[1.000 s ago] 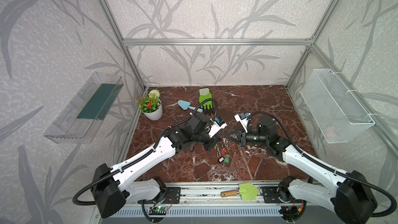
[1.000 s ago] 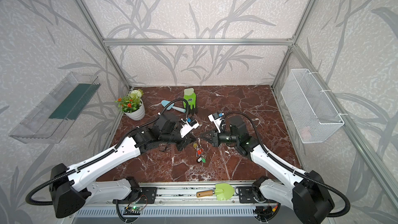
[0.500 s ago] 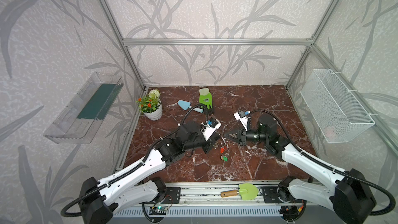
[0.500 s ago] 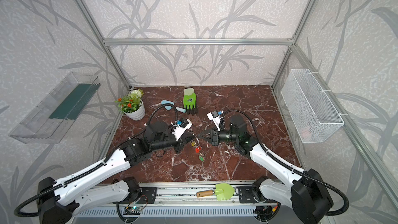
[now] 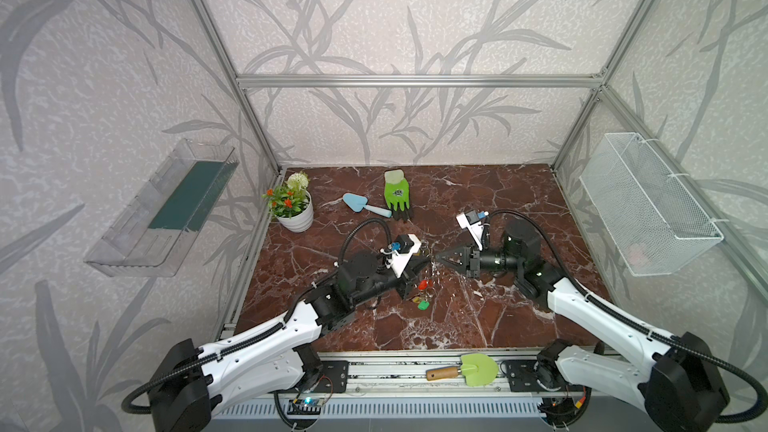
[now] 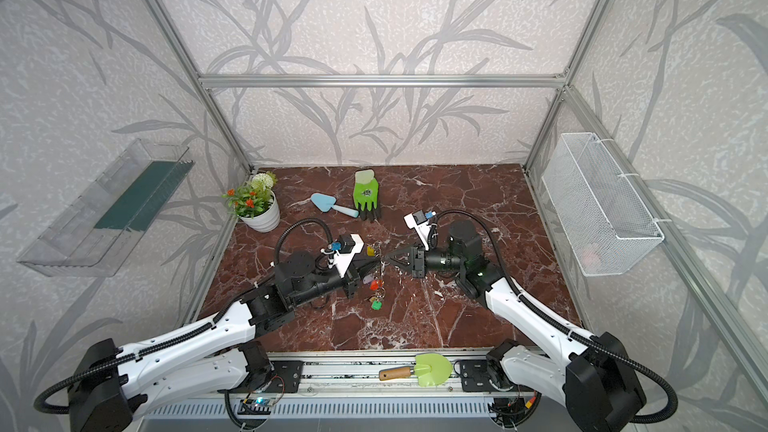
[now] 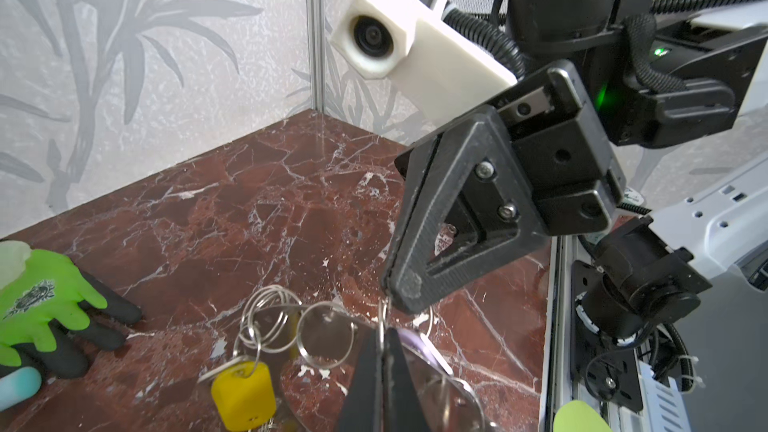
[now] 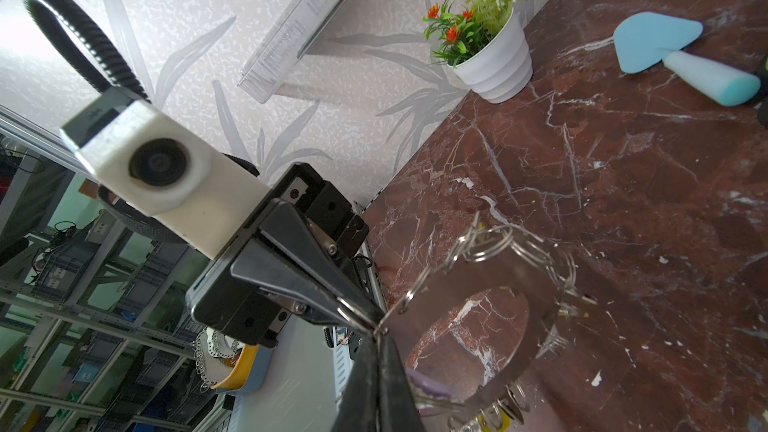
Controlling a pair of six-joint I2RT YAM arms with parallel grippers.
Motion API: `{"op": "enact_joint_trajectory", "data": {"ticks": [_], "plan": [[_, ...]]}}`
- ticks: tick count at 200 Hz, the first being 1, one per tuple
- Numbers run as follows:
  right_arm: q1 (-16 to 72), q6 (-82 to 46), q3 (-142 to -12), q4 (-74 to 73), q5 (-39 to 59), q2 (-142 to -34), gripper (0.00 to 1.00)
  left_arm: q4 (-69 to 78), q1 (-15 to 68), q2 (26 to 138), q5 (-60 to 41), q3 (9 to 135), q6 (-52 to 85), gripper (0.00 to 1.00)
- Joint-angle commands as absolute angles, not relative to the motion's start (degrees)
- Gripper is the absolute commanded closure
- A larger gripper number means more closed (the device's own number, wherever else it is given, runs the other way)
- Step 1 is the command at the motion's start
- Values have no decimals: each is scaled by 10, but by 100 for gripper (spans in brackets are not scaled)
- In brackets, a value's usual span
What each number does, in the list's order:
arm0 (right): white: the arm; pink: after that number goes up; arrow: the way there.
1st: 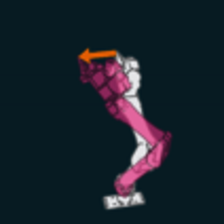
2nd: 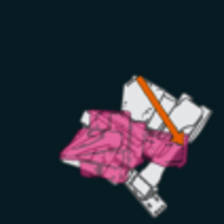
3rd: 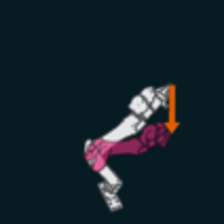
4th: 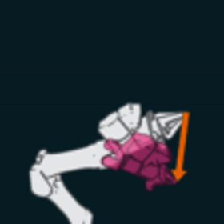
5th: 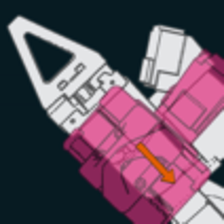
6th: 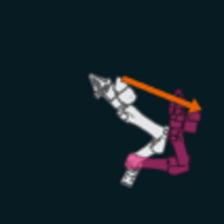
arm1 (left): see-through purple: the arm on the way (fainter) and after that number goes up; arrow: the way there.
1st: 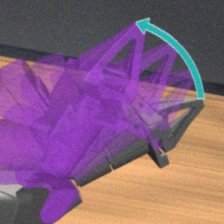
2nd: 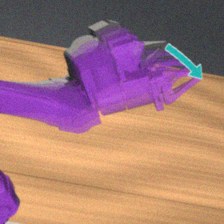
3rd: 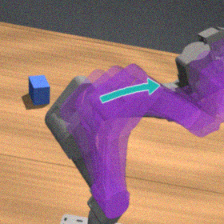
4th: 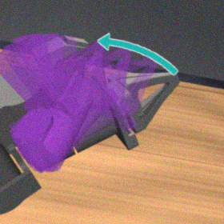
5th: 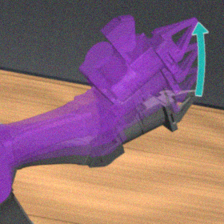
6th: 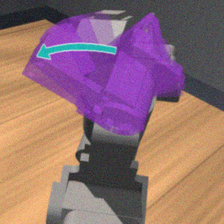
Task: Put the keys on the keyring
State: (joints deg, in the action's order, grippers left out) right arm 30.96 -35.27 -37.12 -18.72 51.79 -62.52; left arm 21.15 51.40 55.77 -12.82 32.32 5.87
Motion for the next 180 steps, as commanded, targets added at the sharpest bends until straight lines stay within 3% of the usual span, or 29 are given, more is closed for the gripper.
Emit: {"op": "enact_joint_trajectory", "data": {"ticks": [1, 76, 127, 180], "plan": [[320, -362, -388, -196, 538, -614, 92, 402, 530, 560, -140, 328, 76, 100], [321, -354, -387, -176, 516, -588, 85, 472, 548, 566, -104, 312, 94, 100], [314, -354, -391, -147, 509, -553, 68, 446, 548, 546, -95, 304, 96, 100], [306, -362, -400, -161, 521, -557, 68, 438, 548, 536, -100, 298, 96, 100]]}}
